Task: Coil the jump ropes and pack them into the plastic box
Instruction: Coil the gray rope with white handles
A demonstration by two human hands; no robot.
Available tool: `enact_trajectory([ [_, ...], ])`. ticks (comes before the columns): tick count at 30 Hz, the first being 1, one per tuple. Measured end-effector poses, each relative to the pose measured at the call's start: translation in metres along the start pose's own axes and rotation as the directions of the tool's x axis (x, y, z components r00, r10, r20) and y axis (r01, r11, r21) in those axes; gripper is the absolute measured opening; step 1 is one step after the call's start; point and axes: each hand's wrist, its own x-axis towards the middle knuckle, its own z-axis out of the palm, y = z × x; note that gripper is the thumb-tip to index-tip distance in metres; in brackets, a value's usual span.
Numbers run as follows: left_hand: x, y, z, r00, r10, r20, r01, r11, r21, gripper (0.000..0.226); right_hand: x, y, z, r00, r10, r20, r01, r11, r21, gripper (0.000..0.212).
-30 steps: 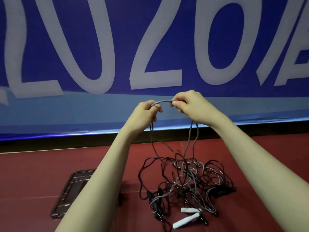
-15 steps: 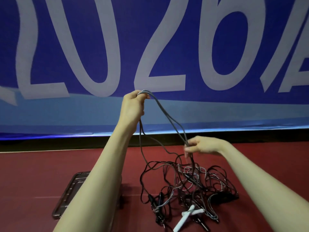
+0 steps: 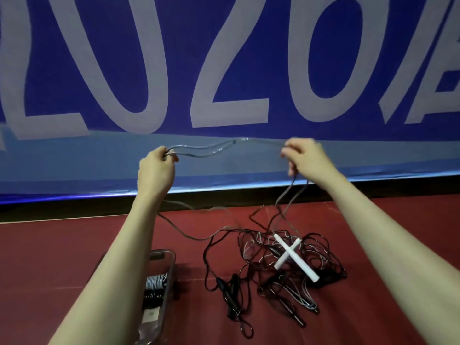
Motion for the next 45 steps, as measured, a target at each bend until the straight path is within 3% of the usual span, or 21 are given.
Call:
enact_trajectory([
  [2, -0.002, -0.001, 0.003, 0.997, 0.026, 0.077, -0.027, 0.999, 0.016, 0.024, -0.003, -0.003, -0.001, 0.999, -0.018, 0.035, 0.021, 0.995, -0.094, 0.021],
  [5, -0.001, -0.009, 0.006, 0.987, -0.008, 0.161, 0.002, 0.999, 0.039, 0.018, -0.004, -0.022, -0.01, 0.99, -0.127, -0.065, 0.126, 0.992, -0.013, 0.018],
  [7, 0.0, -0.016, 0.008, 0.969, -0.062, 0.239, 0.044, 0.996, 0.081, 0.008, -0.005, -0.032, -0.011, 0.989, -0.149, -0.023, 0.148, 0.988, -0.042, 0.019],
  [9, 0.0, -0.016, 0.01, 0.895, -0.106, 0.433, -0.014, 0.964, 0.266, 0.048, -0.007, -0.034, -0.01, 0.989, -0.15, 0.005, 0.15, 0.986, -0.069, 0.019],
  [11, -0.005, -0.004, 0.009, 0.755, -0.131, 0.642, -0.169, 0.908, 0.384, 0.089, -0.009, -0.035, -0.008, 0.989, -0.146, 0.027, 0.147, 0.985, -0.089, 0.019],
  [12, -0.009, 0.008, 0.009, 0.696, -0.101, 0.711, -0.22, 0.912, 0.345, 0.096, -0.01, -0.036, -0.006, 0.988, -0.149, 0.045, 0.152, 0.985, -0.084, 0.019],
  [14, -0.019, 0.035, 0.012, 0.633, 0.036, 0.773, -0.229, 0.963, 0.142, 0.09, -0.012, -0.04, 0.0, 0.983, -0.161, 0.09, 0.167, 0.984, -0.065, 0.019],
  [19, -0.043, 0.083, 0.028, 0.647, 0.272, 0.712, -0.112, 0.958, -0.264, 0.036, -0.013, -0.051, 0.005, 0.971, -0.223, 0.084, 0.228, 0.972, -0.053, 0.018],
  [21, -0.046, 0.085, 0.035, 0.703, 0.314, 0.639, -0.077, 0.926, -0.37, 0.018, -0.012, -0.049, 0.003, 0.973, -0.222, 0.061, 0.225, 0.973, -0.05, 0.018],
  [24, -0.041, 0.084, 0.036, 0.788, 0.311, 0.531, -0.021, 0.876, -0.481, 0.023, -0.011, -0.033, 0.003, 0.978, -0.185, 0.093, 0.19, 0.98, -0.05, 0.019],
  [28, -0.037, 0.091, 0.029, 0.846, 0.32, 0.426, -0.02, 0.818, -0.575, 0.027, -0.018, 0.004, 0.017, 0.941, -0.064, 0.332, 0.052, 0.998, 0.044, 0.021],
  [31, -0.032, 0.092, 0.02, 0.936, 0.224, 0.27, 0.015, 0.743, -0.669, 0.029, -0.028, 0.036, 0.028, 0.834, 0.068, 0.547, -0.152, 0.982, 0.11, 0.015],
  [33, -0.027, 0.084, 0.016, 0.968, 0.176, 0.18, -0.005, 0.73, -0.684, 0.029, -0.036, 0.057, 0.032, 0.743, 0.163, 0.649, -0.269, 0.961, 0.066, 0.011],
  [36, -0.028, 0.068, 0.02, 0.964, 0.191, 0.185, -0.037, 0.784, -0.62, 0.027, -0.044, 0.08, 0.035, 0.673, 0.262, 0.692, -0.275, 0.957, -0.095, 0.011],
  [38, -0.03, 0.058, 0.029, 0.956, 0.181, 0.231, -0.022, 0.829, -0.559, 0.026, -0.038, 0.081, 0.033, 0.697, 0.261, 0.668, -0.203, 0.965, -0.165, 0.014],
  [39, -0.03, 0.053, 0.033, 0.957, 0.16, 0.241, -0.007, 0.846, -0.533, 0.024, -0.032, 0.077, 0.031, 0.754, 0.235, 0.614, -0.165, 0.972, -0.17, 0.017],
  [40, -0.029, 0.049, 0.036, 0.964, 0.131, 0.232, 0.01, 0.853, -0.521, 0.022, -0.024, 0.07, 0.029, 0.837, 0.194, 0.513, -0.14, 0.98, -0.142, 0.019],
  [42, -0.022, 0.04, 0.036, 0.979, 0.084, 0.185, 0.029, 0.844, -0.536, 0.016, -0.011, 0.05, 0.022, 0.98, 0.101, 0.169, -0.105, 0.994, 0.016, 0.02],
  [44, -0.016, 0.03, 0.036, 0.984, 0.067, 0.167, 0.033, 0.846, -0.533, 0.012, -0.002, 0.038, 0.015, 0.994, 0.064, -0.084, -0.053, 0.991, 0.123, 0.018],
  [45, -0.015, 0.024, 0.037, 0.984, 0.063, 0.165, 0.031, 0.859, -0.511, 0.012, -0.002, 0.036, 0.013, 0.994, 0.069, -0.082, -0.061, 0.994, 0.094, 0.019],
])
